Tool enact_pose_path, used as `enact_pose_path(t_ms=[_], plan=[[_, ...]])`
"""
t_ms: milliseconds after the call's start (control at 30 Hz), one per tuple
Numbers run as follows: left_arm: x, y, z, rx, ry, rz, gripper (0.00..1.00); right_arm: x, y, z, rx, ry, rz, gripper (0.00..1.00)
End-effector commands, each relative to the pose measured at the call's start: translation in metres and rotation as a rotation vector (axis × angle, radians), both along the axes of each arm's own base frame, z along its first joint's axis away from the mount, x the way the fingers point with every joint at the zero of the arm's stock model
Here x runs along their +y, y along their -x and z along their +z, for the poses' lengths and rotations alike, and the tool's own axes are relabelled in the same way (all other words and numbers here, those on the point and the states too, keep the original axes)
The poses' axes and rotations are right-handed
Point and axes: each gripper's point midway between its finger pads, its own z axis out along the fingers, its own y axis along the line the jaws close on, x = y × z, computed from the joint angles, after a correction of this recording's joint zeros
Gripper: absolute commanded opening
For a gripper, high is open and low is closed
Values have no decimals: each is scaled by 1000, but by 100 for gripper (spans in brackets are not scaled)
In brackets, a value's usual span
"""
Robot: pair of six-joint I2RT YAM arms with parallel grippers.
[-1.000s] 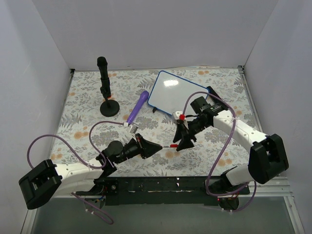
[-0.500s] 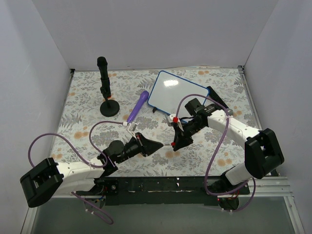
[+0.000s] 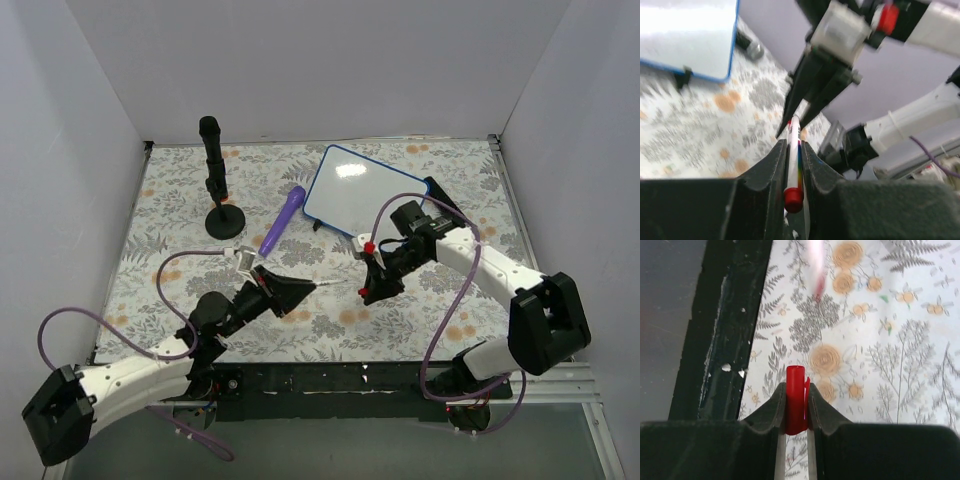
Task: Write a sentence on the whiteboard
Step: Open the whiteboard marker at the center of the board.
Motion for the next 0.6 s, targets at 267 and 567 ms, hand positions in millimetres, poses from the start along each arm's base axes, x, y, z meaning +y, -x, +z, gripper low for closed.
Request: enact_pose_path(t_ms=[267,567], plan=[[36,-32,41,-170,-119,100,0,-100,-86,-4,-216,125,-542,1],[42,-38,49,-340,-363,86,0,-207,-111,-54,-98,362,-998,1]])
